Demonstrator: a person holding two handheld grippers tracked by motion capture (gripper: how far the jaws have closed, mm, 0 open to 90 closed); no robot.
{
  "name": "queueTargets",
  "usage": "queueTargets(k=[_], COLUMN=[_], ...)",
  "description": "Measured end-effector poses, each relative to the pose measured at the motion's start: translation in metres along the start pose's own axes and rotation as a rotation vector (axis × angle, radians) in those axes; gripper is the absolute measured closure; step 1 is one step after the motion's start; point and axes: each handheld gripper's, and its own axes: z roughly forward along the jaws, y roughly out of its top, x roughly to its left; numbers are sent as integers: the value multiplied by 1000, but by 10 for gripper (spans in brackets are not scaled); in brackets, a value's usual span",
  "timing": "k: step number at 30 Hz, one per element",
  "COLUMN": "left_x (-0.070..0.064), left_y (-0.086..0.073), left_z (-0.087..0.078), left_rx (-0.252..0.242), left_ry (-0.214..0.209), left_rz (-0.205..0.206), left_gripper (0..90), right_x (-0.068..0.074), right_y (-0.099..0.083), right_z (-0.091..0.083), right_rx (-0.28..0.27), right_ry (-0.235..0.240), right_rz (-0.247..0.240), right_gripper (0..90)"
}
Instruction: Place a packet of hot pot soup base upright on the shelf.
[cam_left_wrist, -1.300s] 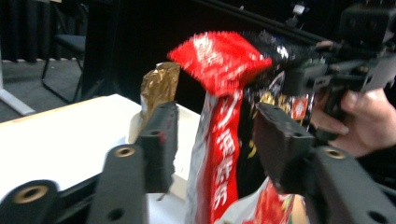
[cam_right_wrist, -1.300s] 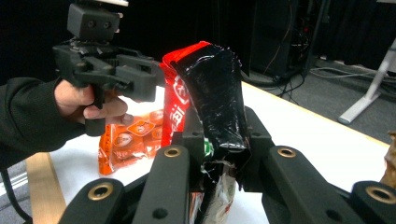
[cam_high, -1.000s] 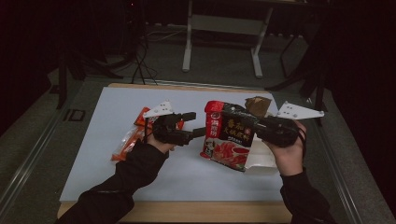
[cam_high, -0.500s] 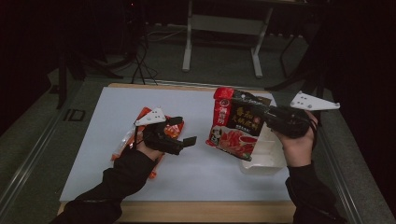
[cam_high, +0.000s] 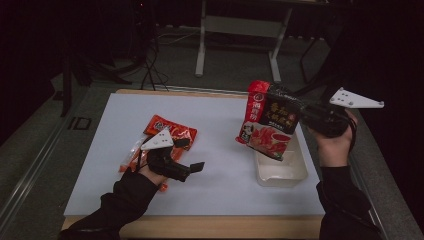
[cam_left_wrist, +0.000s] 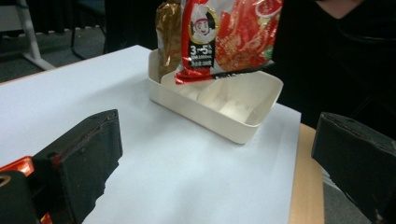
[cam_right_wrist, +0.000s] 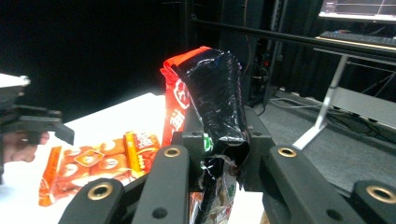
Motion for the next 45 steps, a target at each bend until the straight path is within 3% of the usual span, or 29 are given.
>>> queueTargets(k=[8,9,11,16,19,21,28,32,38,45], left_x=[-3,-4,-5,-7,-7,-9,-12,-12,-14,-14], left_y=[-16,-18,-22,-31,-39,-44,-58,-63,-69,-71], left_z=[-13,-14,-17,-24,-27,-28,-29,-30,-31,-33], left_rx=[16,14,11,25,13,9,6,-3,7,13], left_ry=[1,0,2,4,3,5,24,28,28,46], left_rz=[-36,-38,-30,-27,-33,-23,17,-10,-38,-31], left_gripper=[23,23,23,23,23,23,23,23,16,16], right_x=[-20,-23,-28,-37,-43,-46,-58,-63,-66,-68], right_y=[1,0,-1,-7,-11,-13,-21,-26,-35,-44], right_z=[-5,-5,-6,-4,-4,-3,-1,0,6,17], right_rx=[-2,-19,-16,-9,-8,-13,-1,1,30,81], right_ry=[-17,22,-5,-18,-25,-22,-26,-28,-30,-47], right_rz=[-42,-48,-53,-94,-91,-119,-136,-129,-163,-191], right_gripper=[763,760,762,763,762,762,762,762,762,762])
